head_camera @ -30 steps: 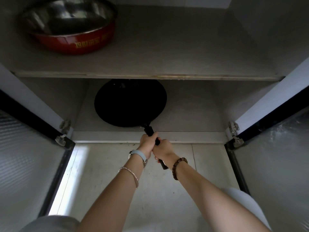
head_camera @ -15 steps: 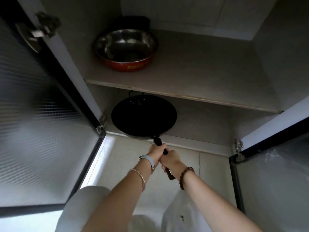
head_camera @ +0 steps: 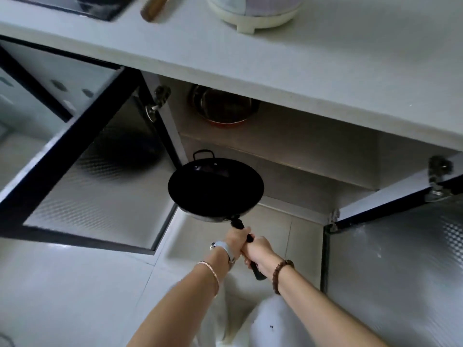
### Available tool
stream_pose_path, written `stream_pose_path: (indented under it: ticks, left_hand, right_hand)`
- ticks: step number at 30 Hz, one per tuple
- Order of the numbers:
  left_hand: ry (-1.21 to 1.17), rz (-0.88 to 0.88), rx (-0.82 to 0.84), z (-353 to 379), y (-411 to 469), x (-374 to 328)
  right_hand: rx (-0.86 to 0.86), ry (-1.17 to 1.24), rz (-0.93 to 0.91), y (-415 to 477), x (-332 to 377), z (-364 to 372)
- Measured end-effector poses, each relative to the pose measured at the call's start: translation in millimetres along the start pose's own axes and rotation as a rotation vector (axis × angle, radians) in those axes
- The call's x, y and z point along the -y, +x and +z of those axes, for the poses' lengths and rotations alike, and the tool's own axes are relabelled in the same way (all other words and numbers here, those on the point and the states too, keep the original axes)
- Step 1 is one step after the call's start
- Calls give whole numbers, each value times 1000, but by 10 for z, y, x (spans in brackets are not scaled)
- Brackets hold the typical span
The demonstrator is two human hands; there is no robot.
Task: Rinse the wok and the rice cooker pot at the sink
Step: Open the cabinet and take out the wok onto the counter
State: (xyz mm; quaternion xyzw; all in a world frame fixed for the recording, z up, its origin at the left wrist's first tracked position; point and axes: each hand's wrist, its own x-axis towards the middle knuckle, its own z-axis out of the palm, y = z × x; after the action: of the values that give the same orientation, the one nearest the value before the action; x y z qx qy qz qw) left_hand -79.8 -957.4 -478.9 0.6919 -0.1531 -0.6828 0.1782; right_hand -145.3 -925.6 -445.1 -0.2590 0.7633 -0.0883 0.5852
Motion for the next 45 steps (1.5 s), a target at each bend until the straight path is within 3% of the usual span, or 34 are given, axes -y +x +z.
stream_pose_path:
  ticks: [16,30,37,45]
  left_hand:
    - [29,64,-23,13,-2851,-28]
    - [126,253,50,-353,-3953,638]
    - [191,334,43,-510,-4386,699]
    - [164,449,52,-229,-4653,542]
  right_hand:
    - [34,51,-4,-2615,-4,-564]
    - [5,115,-196,-3920,-626,-364]
    - [-29,158,-269,-4382,-705,-241]
    - [-116,154,-364,-4596,-646,-579]
